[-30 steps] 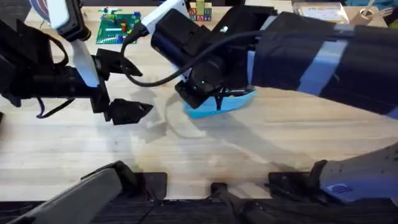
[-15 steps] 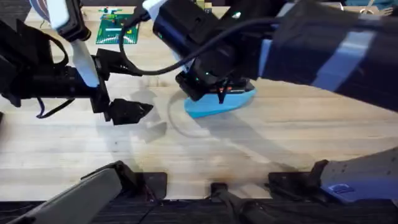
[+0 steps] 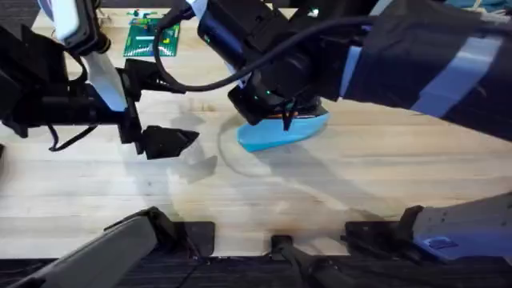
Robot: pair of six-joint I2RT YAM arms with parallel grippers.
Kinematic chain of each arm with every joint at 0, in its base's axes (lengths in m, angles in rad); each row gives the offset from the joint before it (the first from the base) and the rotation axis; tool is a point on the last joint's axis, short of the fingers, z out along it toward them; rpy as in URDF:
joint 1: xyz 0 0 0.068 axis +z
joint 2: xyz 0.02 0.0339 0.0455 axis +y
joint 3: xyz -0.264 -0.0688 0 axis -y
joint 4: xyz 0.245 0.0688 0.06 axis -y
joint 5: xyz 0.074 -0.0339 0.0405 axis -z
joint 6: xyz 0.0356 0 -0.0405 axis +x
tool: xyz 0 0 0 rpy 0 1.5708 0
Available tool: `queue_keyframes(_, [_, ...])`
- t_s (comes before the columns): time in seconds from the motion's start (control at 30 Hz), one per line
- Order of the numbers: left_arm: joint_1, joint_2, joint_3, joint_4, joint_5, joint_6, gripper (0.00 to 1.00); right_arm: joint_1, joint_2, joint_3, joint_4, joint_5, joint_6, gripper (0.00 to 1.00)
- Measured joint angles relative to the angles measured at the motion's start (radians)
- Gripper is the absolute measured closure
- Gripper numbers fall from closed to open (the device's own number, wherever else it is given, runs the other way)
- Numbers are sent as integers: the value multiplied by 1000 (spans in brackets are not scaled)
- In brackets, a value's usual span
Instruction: Unzip the bag, pick up the pens from the table one at a time and place them inside, then zip the bag closed.
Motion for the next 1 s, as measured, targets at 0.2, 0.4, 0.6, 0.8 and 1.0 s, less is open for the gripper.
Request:
queue_keyframes(0.2, [-64,116,0,0,22,56,7,0,0,0,19,1,0,970])
queue_keyframes(0.4, [-113,272,0,0,111,175,7,0,0,0,19,3,0,970])
queue_keyframes(0.6, [-142,451,0,5,220,304,7,0,0,0,19,3,-45,969])
queue_keyframes(0.8, [-177,482,0,16,243,321,7,0,0,0,19,3,-104,969])
queue_keyframes(1.0, [-266,546,0,71,255,329,6,0,0,0,19,3,-202,968])
